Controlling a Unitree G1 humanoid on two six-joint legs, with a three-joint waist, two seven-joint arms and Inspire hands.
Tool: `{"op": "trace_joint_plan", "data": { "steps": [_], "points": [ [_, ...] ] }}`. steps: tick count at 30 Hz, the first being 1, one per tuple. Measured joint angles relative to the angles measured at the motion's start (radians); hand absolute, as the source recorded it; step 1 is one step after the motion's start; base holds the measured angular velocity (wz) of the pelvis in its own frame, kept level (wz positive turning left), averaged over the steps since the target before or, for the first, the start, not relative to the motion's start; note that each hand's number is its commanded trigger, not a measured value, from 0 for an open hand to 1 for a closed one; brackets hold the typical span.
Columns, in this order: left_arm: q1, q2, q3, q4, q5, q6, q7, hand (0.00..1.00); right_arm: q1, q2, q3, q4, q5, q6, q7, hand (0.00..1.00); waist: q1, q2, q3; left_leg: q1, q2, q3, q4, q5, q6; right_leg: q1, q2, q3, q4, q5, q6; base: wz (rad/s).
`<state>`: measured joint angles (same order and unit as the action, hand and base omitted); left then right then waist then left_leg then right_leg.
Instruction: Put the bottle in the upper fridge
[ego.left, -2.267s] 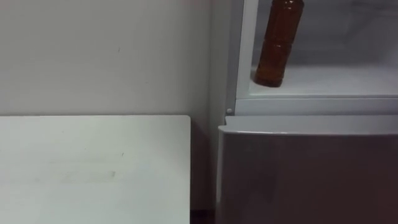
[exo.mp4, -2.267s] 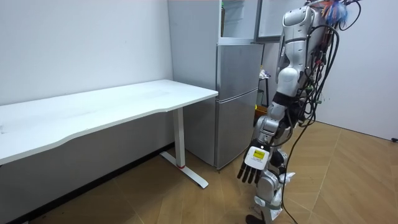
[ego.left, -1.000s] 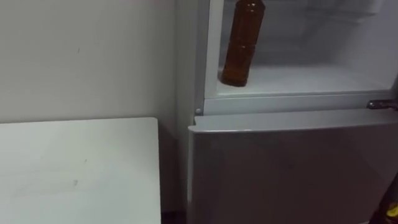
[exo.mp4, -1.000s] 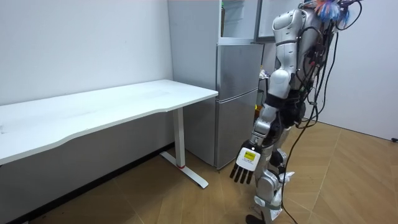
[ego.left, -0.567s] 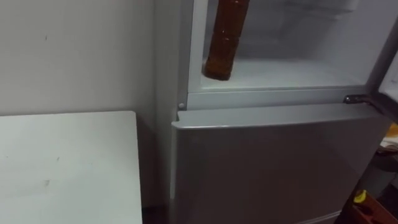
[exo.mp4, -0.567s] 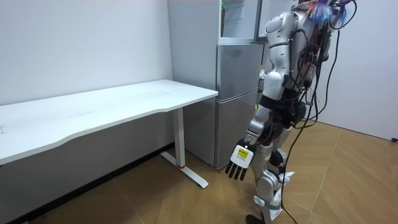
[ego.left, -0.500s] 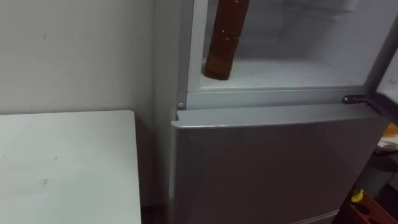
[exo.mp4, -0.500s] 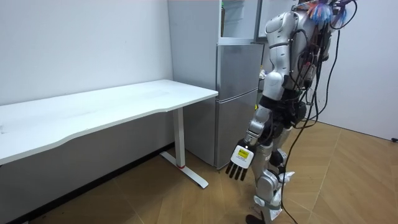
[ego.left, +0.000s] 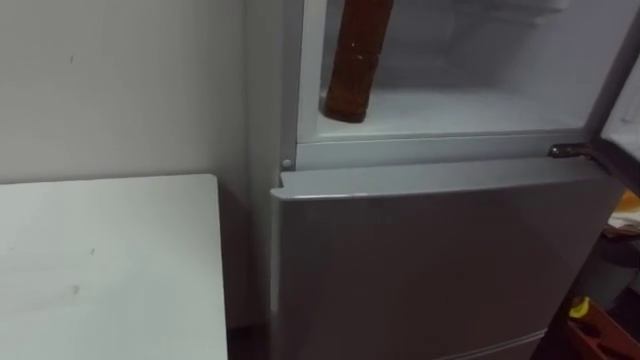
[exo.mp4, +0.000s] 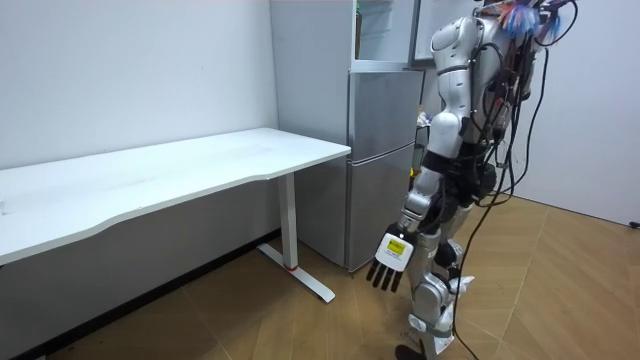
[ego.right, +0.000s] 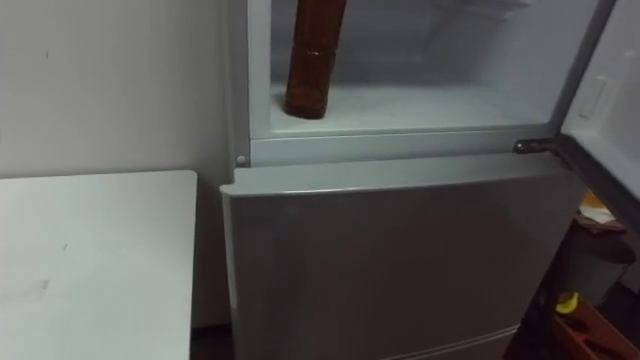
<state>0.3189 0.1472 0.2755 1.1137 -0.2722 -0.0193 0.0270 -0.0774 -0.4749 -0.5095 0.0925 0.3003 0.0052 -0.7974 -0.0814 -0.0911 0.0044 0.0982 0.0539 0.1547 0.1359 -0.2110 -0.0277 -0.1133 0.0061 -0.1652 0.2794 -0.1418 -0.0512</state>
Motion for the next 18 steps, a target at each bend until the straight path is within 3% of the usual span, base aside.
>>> {"op": "trace_joint_plan", "data": {
  "steps": [5,9,18],
  "points": [
    [-0.010,0.000,0.005,0.048,0.001,-0.022,-0.002,0.00,0.010,0.000,0.075,-0.059,-0.009,0.001,0.001,0.00,0.005,0.000,0.0001,0.001,-0.006,0.000,0.001,0.007,0.001,-0.007,-0.003,0.000,0.015,-0.011,0.007,-0.01],
    [-0.010,-0.001,0.005,0.054,0.001,-0.025,-0.012,0.00,0.036,0.005,0.098,-0.110,-0.035,0.019,0.007,0.00,0.009,0.000,0.0001,0.001,-0.006,0.000,0.001,0.007,0.001,-0.009,-0.004,0.001,0.015,-0.010,0.008,0.01],
    [-0.016,-0.002,-0.038,0.056,-0.011,-0.047,-0.009,0.00,0.052,0.018,0.124,-0.151,-0.073,0.019,0.054,0.00,0.022,-0.001,-0.0003,0.003,-0.005,-0.002,0.001,0.007,0.001,-0.009,-0.003,0.011,0.017,-0.007,0.004,-0.04]
  ]
}}
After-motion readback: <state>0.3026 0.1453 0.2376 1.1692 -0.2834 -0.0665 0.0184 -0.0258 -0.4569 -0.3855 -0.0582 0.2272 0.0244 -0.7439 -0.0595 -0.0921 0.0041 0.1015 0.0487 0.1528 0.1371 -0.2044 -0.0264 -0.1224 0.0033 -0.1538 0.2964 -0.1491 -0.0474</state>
